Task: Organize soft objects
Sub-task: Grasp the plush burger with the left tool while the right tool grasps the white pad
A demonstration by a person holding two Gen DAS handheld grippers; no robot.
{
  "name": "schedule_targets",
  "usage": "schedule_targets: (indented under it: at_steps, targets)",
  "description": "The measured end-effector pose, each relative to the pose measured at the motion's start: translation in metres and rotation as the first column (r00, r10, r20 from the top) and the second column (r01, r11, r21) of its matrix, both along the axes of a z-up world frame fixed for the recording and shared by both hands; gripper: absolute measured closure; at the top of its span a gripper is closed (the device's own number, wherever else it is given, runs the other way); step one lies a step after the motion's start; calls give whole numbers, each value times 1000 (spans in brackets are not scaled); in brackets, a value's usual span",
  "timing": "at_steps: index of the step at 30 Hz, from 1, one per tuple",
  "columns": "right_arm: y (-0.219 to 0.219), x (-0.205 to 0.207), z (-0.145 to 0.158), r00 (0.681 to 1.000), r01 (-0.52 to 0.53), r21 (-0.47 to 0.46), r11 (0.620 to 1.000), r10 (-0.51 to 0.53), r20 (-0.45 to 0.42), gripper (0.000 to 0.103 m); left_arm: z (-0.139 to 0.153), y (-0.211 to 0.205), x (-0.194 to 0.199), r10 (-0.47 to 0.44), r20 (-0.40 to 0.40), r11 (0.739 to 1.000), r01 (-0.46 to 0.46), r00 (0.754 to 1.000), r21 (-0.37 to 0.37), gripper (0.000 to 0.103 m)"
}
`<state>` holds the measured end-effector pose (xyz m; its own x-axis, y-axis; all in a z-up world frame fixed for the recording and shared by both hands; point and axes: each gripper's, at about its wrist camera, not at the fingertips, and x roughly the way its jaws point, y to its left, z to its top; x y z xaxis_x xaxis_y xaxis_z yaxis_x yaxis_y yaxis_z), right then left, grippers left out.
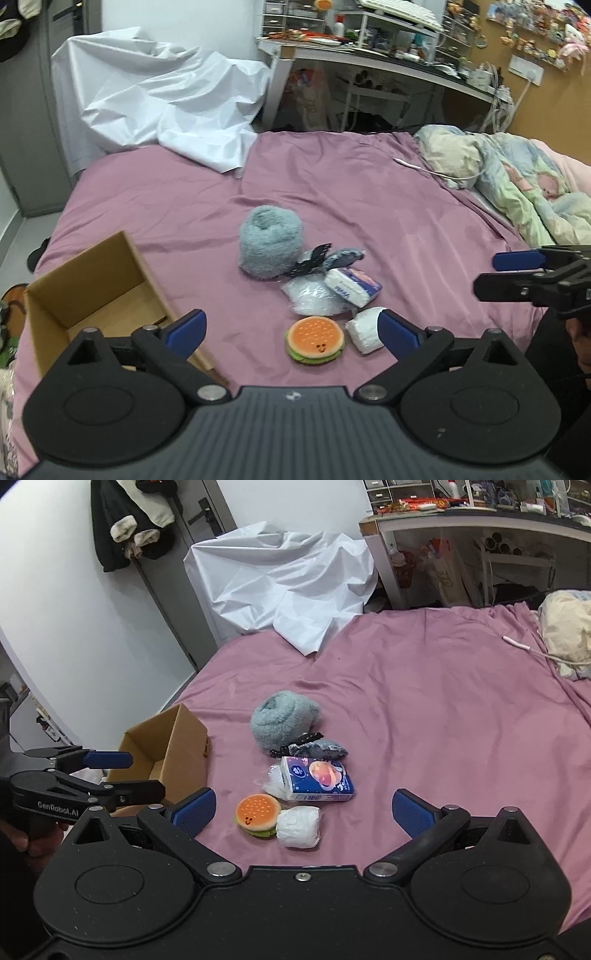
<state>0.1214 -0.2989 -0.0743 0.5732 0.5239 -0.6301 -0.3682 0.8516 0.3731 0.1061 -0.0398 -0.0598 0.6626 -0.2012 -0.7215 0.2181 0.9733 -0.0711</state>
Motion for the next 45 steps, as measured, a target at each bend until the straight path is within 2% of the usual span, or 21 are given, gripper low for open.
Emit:
schedule_targets:
  at_steps: [4,11,18,30,38,41,44,45]
  targets:
    - [4,7,-7,1000,17,-2,1000,-17,-25,3,-10,-6,8,-32,-6,999,32,999,-10,8]
    - [13,15,-23,997,37,4,999,-36,-67,9,-31,-9,24,-33,-29,999,32,999,-35,18]
    - [19,27,-43,986,76,28,997,-70,-149,22,-49,-15,36,-50,-63,998,48,997,-33,28]
    - [29,45,-78,949,119,45,992,-100,-300,33,-92,-27,52,-77,-152,997,73,985,-28,29]
    - [41,51,-91,931,131,65,989,-100,-351,34,-112,-33,62,-64,-197,998,61,978,-23,29]
    - [47,52,-96,929,139,56,989,-110,-354,34,-117,-33,64,-51,-211,999,46,976,-27,37]
    - [50,52,-101,923,158,56,986,-127,-364,45,-119,-32,64,-34,-220,999,26,975,-39,47]
    - [49,53,-103,918,170,54,984,-138,-373,55,-119,-31,64,-27,-220,999,18,975,-44,48]
